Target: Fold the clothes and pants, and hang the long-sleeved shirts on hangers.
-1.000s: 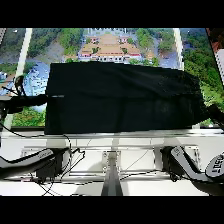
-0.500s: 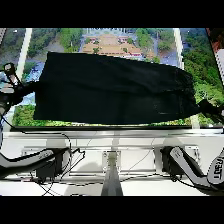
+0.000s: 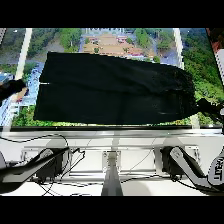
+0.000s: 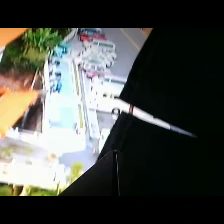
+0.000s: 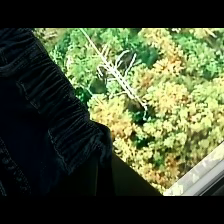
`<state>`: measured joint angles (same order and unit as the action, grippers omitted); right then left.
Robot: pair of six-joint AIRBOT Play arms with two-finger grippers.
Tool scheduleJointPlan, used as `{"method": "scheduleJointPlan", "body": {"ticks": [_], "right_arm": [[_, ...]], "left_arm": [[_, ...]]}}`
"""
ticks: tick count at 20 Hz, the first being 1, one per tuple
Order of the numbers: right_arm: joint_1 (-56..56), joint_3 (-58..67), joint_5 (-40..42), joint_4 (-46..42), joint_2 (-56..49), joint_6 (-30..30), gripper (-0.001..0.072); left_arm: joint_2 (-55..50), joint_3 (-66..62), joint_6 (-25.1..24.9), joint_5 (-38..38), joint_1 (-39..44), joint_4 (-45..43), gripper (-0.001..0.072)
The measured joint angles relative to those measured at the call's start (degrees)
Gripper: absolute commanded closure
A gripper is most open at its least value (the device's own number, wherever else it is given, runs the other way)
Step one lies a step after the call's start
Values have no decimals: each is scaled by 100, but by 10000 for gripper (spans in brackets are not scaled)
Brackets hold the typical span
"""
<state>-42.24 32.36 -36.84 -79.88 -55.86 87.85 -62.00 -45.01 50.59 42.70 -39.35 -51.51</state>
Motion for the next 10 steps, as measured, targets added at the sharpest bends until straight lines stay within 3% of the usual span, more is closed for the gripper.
{"method": "scheduleJointPlan", "body": {"ticks": [3, 4, 5, 7, 10], "right_arm": [[4, 0, 122, 0, -2, -31, 650], [4, 0, 177, 2, 0, -37, 650], [4, 0, 229, 2, 0, -39, 650], [4, 0, 337, 4, -2, -44, 650], [4, 0, 417, 4, -2, -46, 650]], "left_arm": [[291, 55, 1104, 1512, -557, -1121, 666], [354, 111, 1333, 2017, -691, -1384, 426], [393, 186, 1510, 2417, -785, -1567, 37], [446, 450, 1794, 2994, -905, -1720, 14], [472, 1008, 1947, 3215, -981, -1576, 15]]}}
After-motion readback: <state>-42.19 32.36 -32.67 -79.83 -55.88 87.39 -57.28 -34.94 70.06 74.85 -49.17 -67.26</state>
